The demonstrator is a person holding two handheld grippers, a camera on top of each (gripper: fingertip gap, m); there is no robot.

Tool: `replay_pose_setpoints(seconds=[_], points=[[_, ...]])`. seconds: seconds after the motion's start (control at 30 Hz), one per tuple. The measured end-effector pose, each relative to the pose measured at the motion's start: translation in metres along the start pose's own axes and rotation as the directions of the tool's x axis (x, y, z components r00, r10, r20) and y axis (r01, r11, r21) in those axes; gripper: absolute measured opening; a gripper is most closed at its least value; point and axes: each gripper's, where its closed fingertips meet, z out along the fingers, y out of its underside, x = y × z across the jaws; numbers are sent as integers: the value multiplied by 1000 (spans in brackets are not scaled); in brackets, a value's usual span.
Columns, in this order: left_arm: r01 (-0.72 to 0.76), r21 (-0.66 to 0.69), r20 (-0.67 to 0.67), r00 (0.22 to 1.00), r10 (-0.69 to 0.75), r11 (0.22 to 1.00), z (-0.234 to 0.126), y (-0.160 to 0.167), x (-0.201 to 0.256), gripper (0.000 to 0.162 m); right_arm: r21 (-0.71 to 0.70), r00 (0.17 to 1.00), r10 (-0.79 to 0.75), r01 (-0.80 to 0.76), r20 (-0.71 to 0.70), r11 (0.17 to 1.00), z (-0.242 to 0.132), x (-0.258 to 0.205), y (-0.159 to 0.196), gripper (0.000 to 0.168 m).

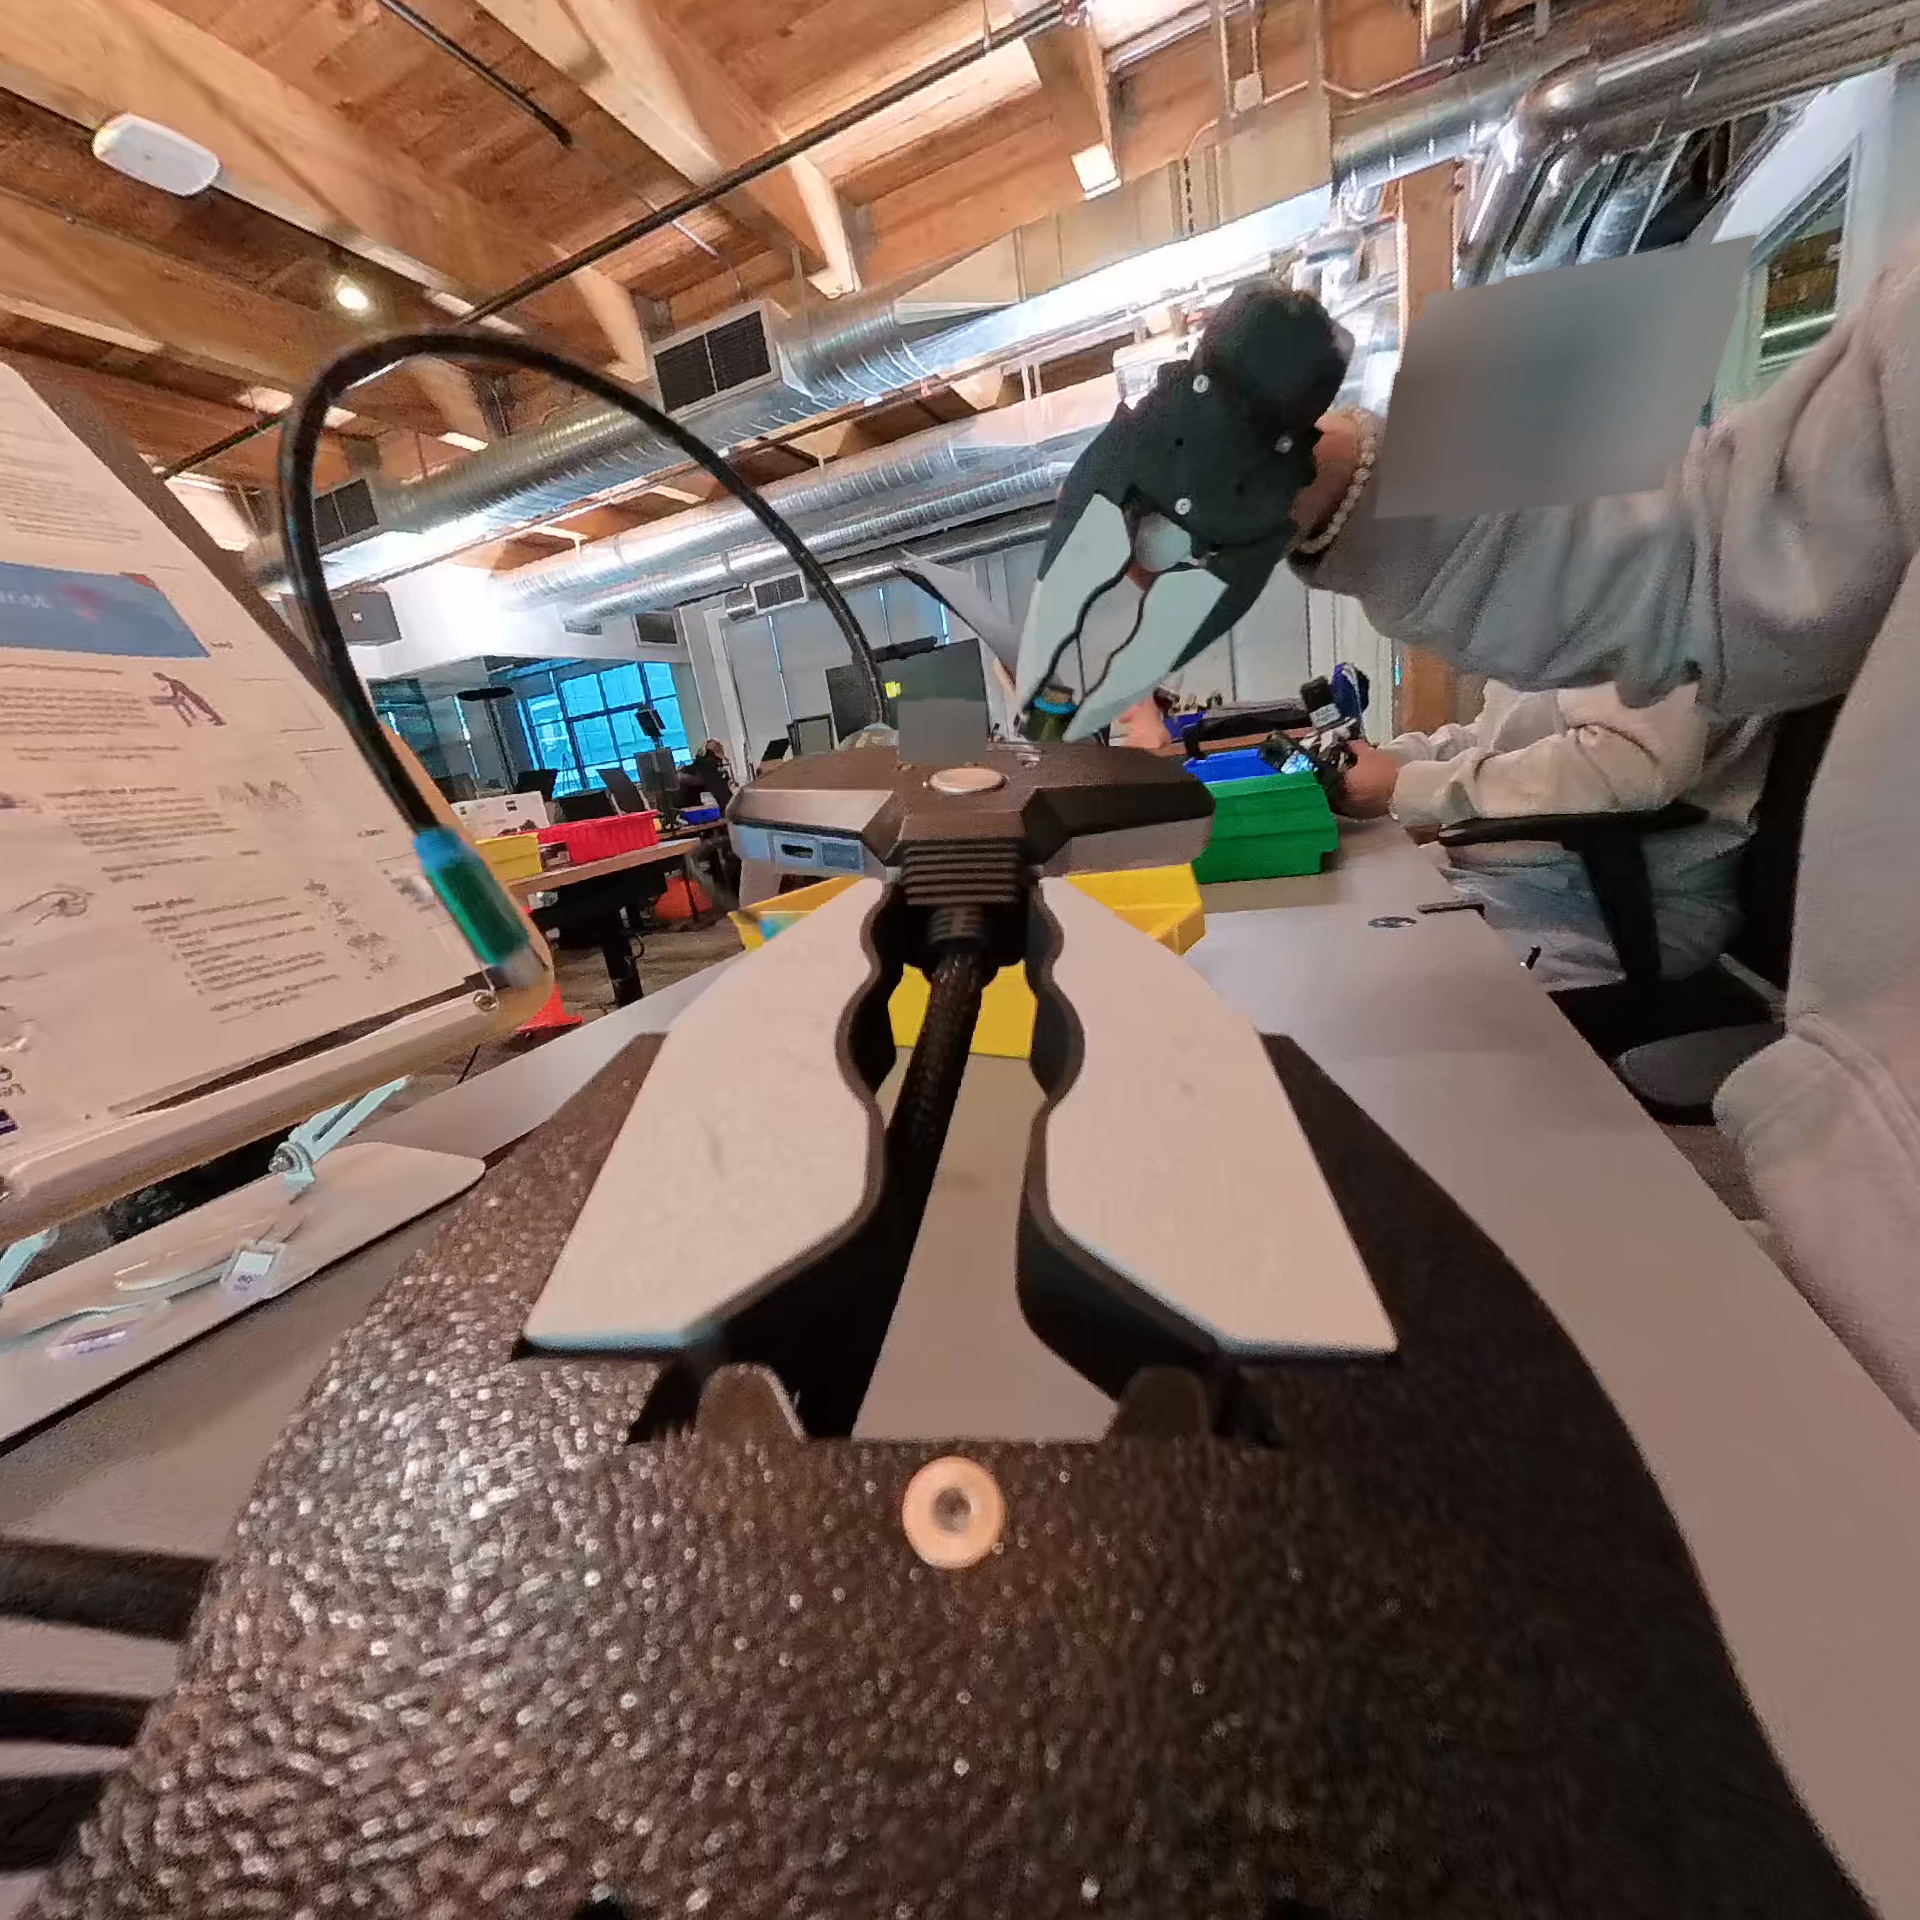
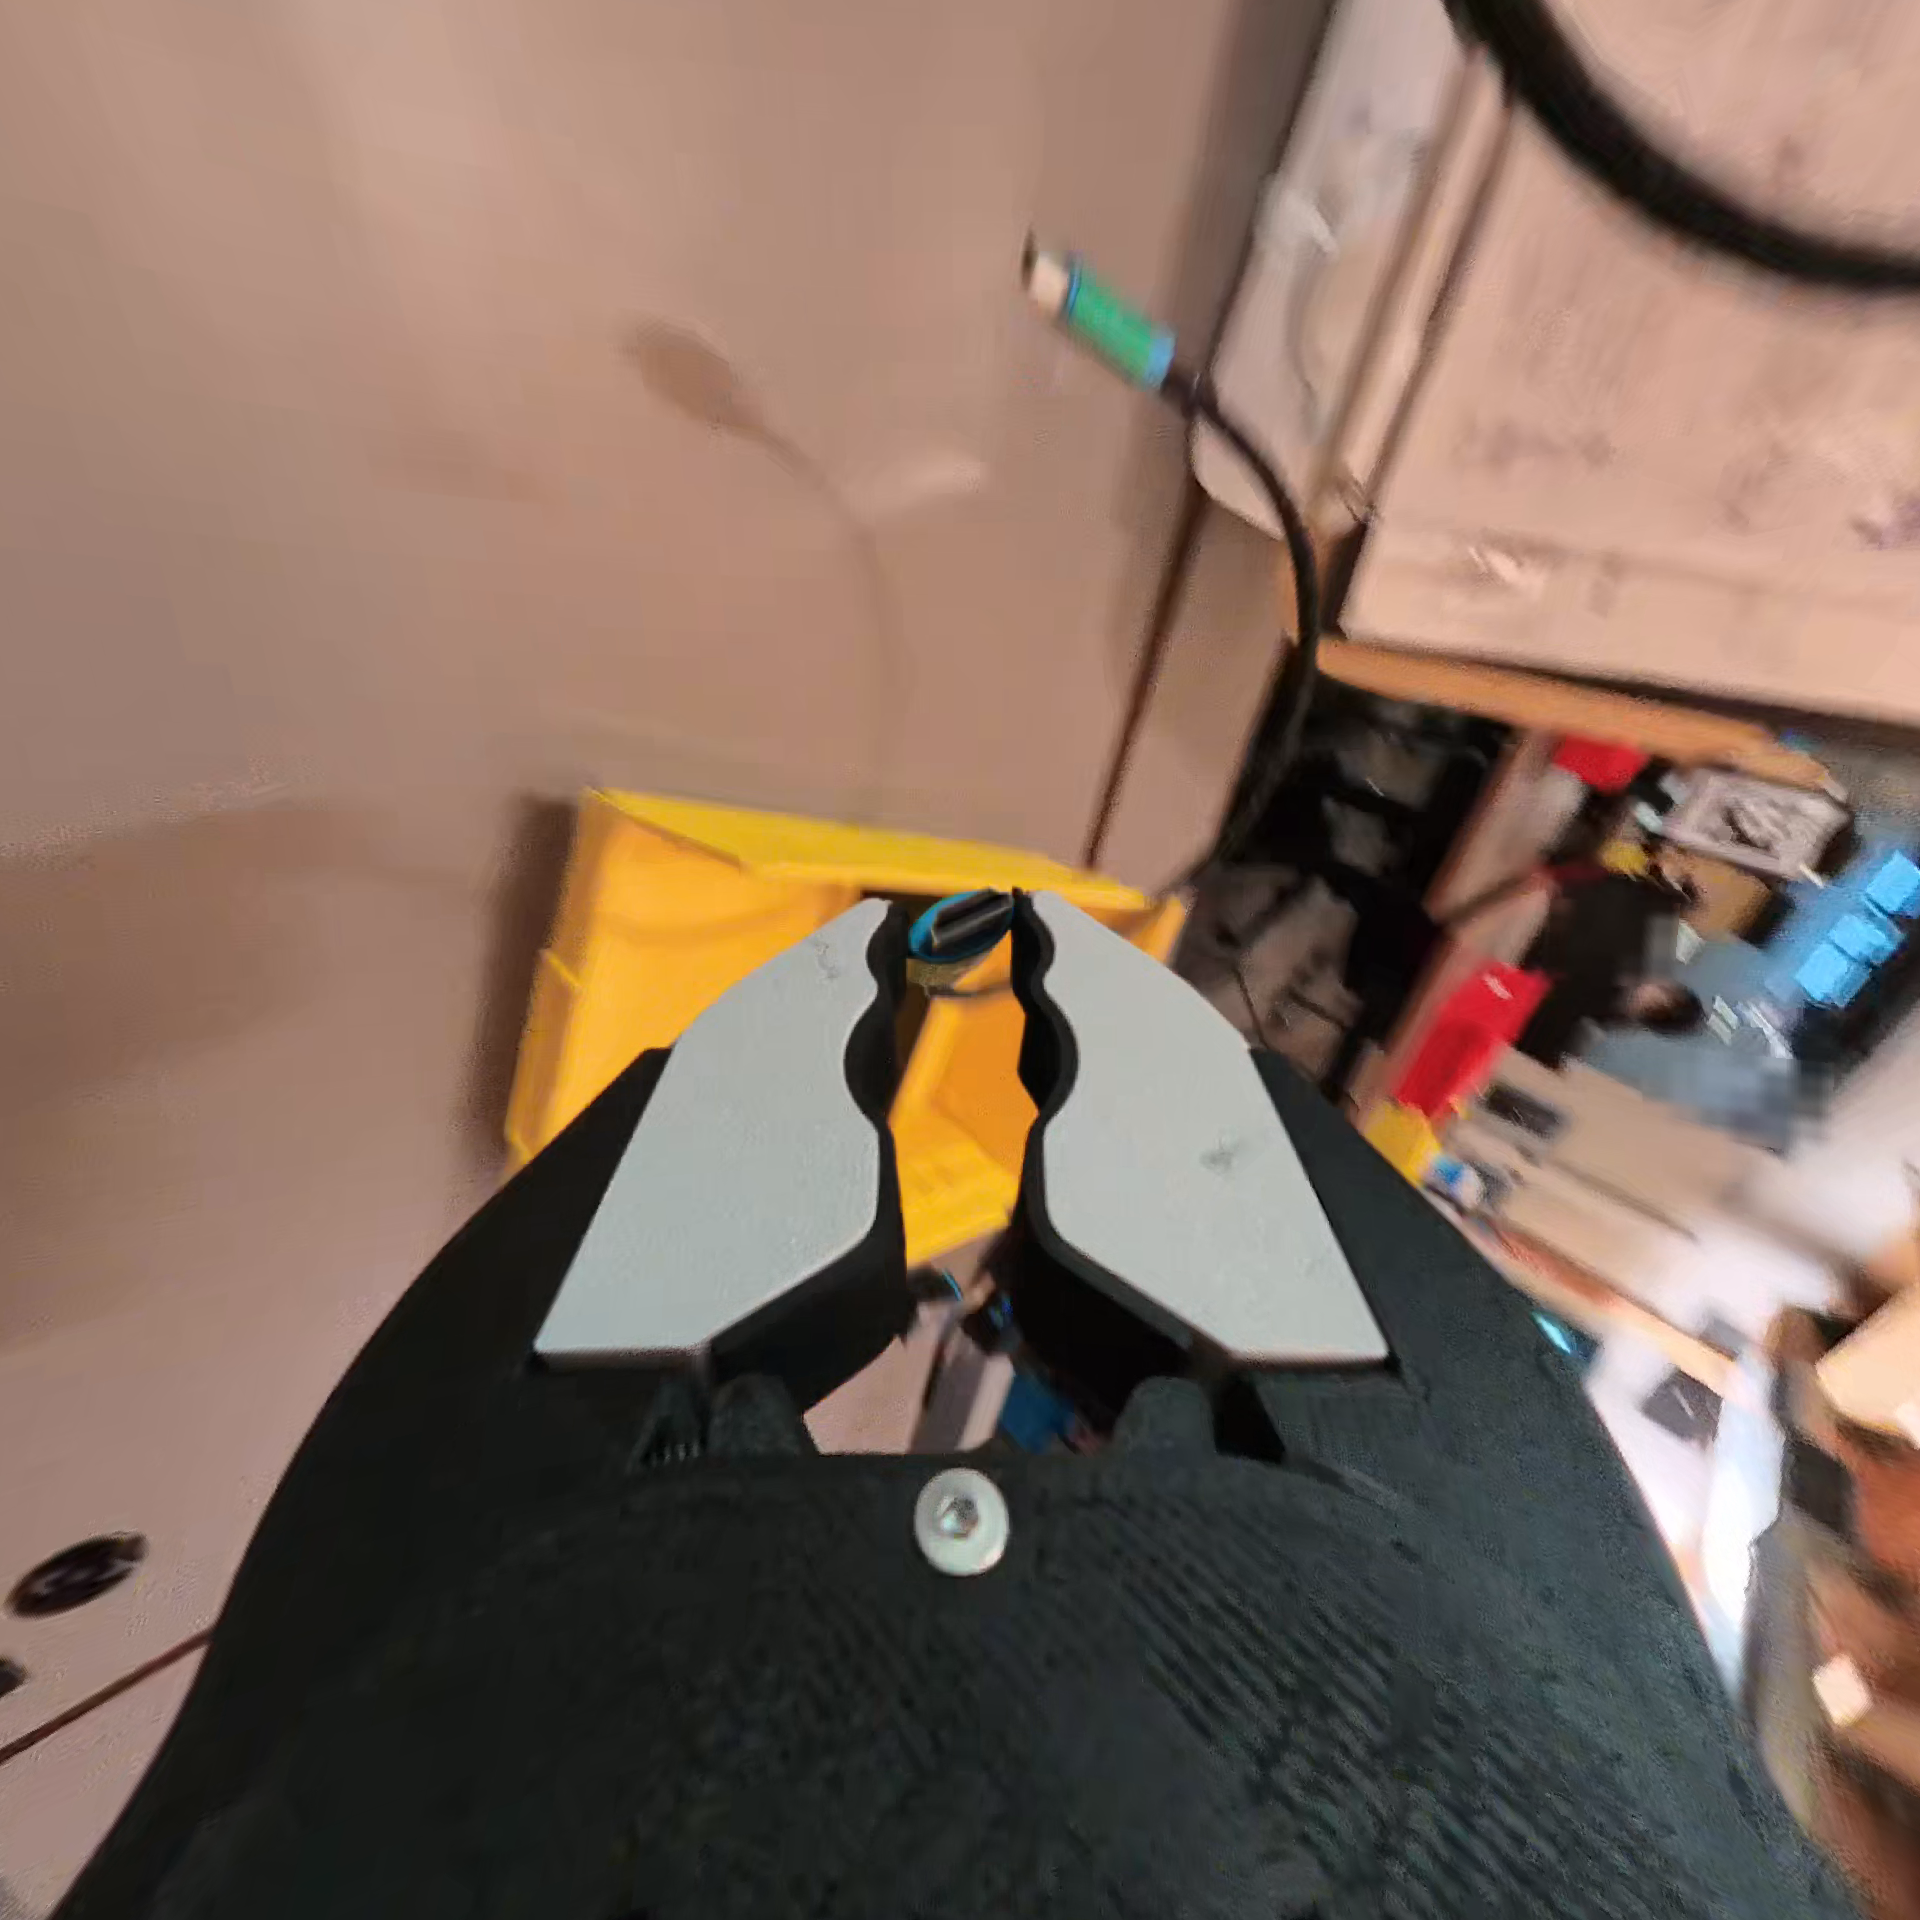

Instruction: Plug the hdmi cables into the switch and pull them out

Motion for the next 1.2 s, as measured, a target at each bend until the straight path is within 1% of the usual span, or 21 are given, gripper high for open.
replay_pose_setpoints(seconds=[0.07, 0.13, 0.2, 0.3, 0.4, 0.5, 0.6, 0.67, 0.73, 0.83, 0.9, 0.97, 1.07, 1.13, 1.2], points=[[7, 4, 9, 1000, -7, 1000, -3, -2, -2, 22, -75, 994, 37, -45, -106, 996, -11, 14, 33, 18], [18, 3, 7, 1000, -18, 1000, -4, 0, -3, 22, -116, 976, 80, -105, -202, 988, -26, 22, 60, 15], [34, 13, 8, 999, -34, 999, -5, 1, -4, 22, -141, 966, 121, -156, -230, 978, -41, 18, 81, 14], [47, 20, -5, 999, -47, 999, -5, 2, -3, 22, -161, 934, 155, -215, -322, 963, -64, 19, 107, 12], [54, 15, -14, 998, -53, 998, -3, 3, -1, 22, -179, 896, 142, -236, -421, 955, -73, 23, 131, 11], [64, 16, -22, 998, -64, 998, -1, 4, 0, 21, -209, 839, 129, -275, -528, 938, -79, 30, 156, 11], [64, 13, -27, 998, -64, 998, 0, 5, 2, 21, -201, 755, 119, -317, -645, 927, -83, 36, 174, 11], [65, 13, -22, 998, -65, 998, 0, 5, 1, 21, -305, 716, 23, -326, -698, 895, -82, 34, 195, 11], [71, 17, -19, 997, -71, 997, -2, 5, 0, 21, -397, 698, -63, -329, -713, 857, -74, 25, 213, 11], [82, 30, -20, 996, -82, 996, -2, 4, -1, 21, -492, 643, -180, -345, -744, 799, -65, 16, 233, 11], [85, 36, -24, 996, -84, 996, -2, 3, 0, 21, -497, 625, -197, -351, -755, 793, -51, 9, 235, 11], [87, 33, -30, 996, -86, 996, -1, 4, 1, 21, -523, 634, -219, -342, -741, 780, -32, 1, 237, 11], [90, 29, -39, 995, -88, 996, 0, 5, 3, 21, -492, 626, -207, -323, -752, 809, -5, -7, 230, 11], [90, 24, -41, 995, -89, 996, 1, 6, 3, 21, -480, 619, -216, -298, -755, 825, 11, -13, 220, 11], [91, 22, -40, 995, -90, 996, 1, 6, 3, 22, -472, 634, -203, -289, -746, 833, 28, -22, 213, 11]])
